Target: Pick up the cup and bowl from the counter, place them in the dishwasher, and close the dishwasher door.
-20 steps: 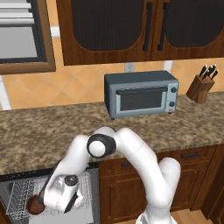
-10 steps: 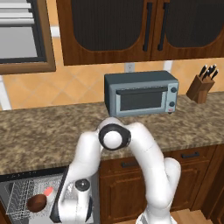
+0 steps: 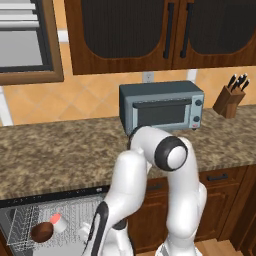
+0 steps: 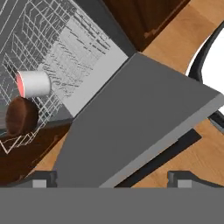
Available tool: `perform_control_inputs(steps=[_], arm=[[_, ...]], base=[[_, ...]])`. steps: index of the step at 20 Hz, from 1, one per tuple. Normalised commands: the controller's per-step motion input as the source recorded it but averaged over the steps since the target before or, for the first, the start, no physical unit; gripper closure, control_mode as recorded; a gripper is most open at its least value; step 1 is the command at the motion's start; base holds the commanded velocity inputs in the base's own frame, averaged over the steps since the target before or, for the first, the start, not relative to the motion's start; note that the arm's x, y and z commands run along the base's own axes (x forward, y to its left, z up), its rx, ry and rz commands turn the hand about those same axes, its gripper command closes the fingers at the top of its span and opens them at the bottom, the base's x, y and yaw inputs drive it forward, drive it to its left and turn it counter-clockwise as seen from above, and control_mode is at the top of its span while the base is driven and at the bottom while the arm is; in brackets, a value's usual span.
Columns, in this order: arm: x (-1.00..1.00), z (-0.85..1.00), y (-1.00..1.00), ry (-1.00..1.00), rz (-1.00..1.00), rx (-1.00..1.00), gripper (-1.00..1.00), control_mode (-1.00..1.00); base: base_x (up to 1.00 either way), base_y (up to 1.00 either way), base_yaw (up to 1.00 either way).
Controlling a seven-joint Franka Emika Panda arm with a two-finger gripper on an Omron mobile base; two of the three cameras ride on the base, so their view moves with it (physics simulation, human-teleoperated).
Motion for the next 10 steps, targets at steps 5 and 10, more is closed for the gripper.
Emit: perform_control_inputs(steps=[5,10], arm=[[-1.00,0.61,0.54,0.06,0.38,-0.02,-1.00,-1.00],[-1.00,0.06,0.80,0.05,0.38,-0.08,-1.00,-1.00]], base=[[0.00,0.00,0.00],[0.00,0.00,0.00]])
